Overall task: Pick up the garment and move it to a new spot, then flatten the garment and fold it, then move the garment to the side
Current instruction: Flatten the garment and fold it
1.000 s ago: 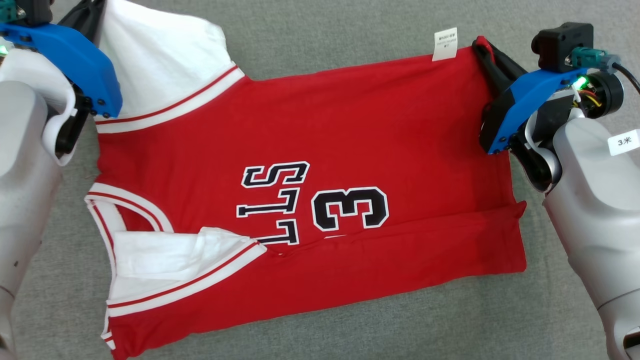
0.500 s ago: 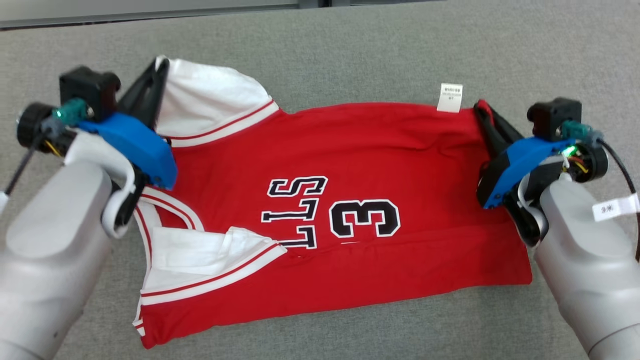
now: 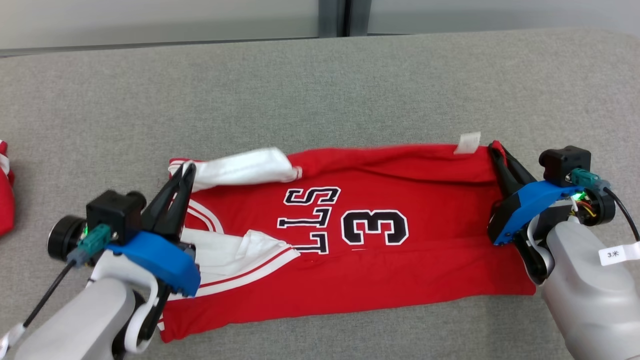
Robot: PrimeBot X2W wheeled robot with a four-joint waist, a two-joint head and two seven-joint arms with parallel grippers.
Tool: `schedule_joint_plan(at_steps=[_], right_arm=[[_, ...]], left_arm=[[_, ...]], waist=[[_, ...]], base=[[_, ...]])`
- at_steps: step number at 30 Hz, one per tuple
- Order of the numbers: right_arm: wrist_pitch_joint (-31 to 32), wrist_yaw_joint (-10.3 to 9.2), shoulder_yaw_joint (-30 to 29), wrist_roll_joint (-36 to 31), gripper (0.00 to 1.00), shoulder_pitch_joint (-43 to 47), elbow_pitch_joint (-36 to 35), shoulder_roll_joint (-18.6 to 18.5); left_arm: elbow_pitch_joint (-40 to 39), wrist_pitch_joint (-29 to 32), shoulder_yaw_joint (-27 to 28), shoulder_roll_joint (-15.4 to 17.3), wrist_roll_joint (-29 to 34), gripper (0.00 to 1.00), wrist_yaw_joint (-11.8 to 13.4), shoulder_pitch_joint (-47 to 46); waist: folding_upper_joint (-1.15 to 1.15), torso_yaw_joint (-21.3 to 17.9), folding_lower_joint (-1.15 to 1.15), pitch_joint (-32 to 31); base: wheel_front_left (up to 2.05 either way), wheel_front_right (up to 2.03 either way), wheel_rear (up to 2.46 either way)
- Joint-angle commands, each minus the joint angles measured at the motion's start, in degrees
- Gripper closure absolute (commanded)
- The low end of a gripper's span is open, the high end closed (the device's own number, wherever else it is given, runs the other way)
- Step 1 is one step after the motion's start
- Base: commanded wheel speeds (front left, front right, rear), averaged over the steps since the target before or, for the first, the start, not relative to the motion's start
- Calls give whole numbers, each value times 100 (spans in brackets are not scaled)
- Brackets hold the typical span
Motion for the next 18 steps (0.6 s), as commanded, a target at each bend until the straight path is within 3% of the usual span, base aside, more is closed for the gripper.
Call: schedule_joint_plan(at_steps=[1,8,18], right_arm=[[-48,1,-32,-30,100,99,-8,-28],[-98,1,-172,-50,100,386,-200,-26],[-103,1,-358,48,100,874,-715,20]], left_arm=[[-118,14,29,96,-18,100,95,104],[-848,70,42,359,-99,100,563,721],[-1116,-60,68,348,-291,100,861,1269]], waist=[[1,7,1,-16],[1,42,1,-108],[1,15,1,-169]], base=[[0,0,0],[0,0,0],[0,0,0]])
